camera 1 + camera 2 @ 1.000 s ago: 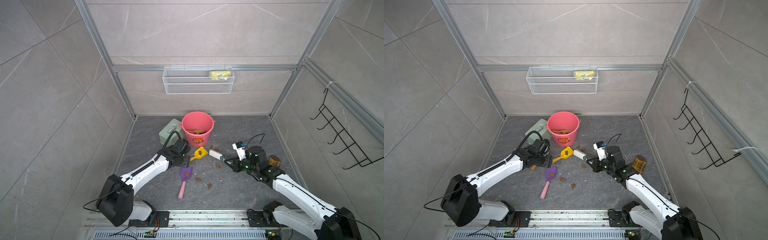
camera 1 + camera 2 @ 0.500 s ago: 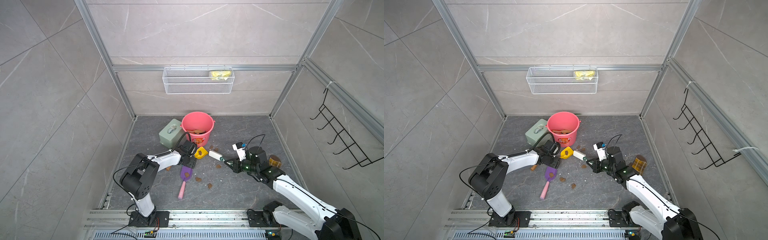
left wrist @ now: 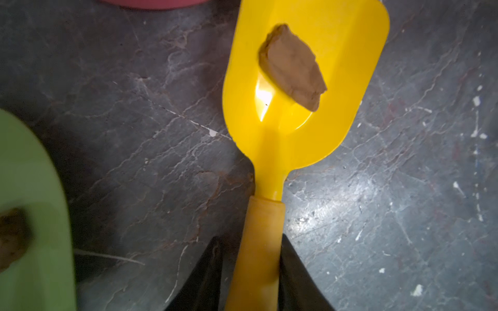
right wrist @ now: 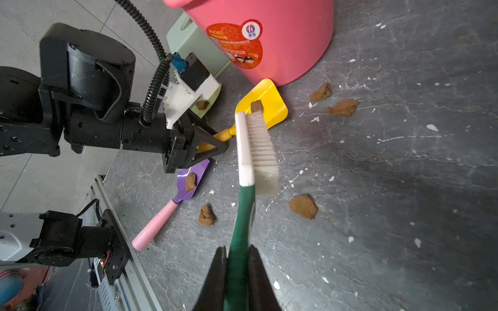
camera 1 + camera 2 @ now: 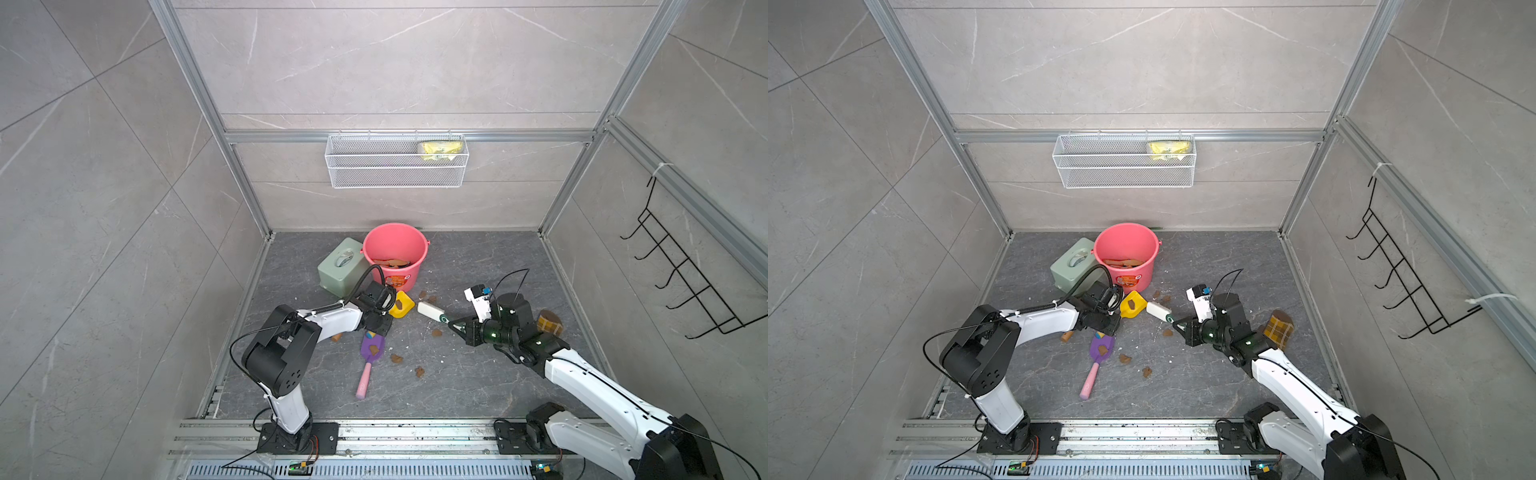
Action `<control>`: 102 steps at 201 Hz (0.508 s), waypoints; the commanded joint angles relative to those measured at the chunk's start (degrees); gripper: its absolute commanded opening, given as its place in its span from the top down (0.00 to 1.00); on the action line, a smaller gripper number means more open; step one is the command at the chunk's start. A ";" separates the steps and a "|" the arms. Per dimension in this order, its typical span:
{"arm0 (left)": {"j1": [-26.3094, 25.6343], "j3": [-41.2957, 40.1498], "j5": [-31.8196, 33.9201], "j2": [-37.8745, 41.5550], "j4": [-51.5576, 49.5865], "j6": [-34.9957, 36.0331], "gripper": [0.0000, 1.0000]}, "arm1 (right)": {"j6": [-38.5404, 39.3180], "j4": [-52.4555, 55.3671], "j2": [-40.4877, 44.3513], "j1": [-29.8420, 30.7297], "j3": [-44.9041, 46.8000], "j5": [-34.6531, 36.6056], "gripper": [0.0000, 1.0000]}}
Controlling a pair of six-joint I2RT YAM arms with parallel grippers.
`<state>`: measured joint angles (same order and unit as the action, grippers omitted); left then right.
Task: Brush the soil off the hand trowel and place it into the bucket
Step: Pick up the hand trowel from the center of the board.
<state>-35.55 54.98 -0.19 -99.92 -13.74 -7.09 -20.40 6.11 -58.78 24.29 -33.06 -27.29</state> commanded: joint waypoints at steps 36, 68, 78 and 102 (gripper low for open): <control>-0.11 -1.46 -1.24 3.83 -0.29 -0.18 0.82 | -1.27 -1.72 0.59 0.18 0.19 0.13 1.00; -0.13 -1.44 -5.01 6.86 -1.68 -0.85 0.93 | -1.04 -0.55 1.04 0.09 -0.77 0.31 1.00; -0.10 -1.24 -7.31 7.51 -2.32 -1.12 0.97 | -0.96 -0.33 1.04 0.04 -1.02 0.38 1.00; -0.13 0.14 -13.34 8.46 -5.26 -2.40 1.00 | -0.62 1.23 1.54 -0.10 -1.72 1.08 1.00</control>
<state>-35.55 53.39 -5.87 -94.39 -15.79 -7.73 -21.02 6.20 -58.76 24.29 -33.06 -27.20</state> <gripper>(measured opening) 0.262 0.126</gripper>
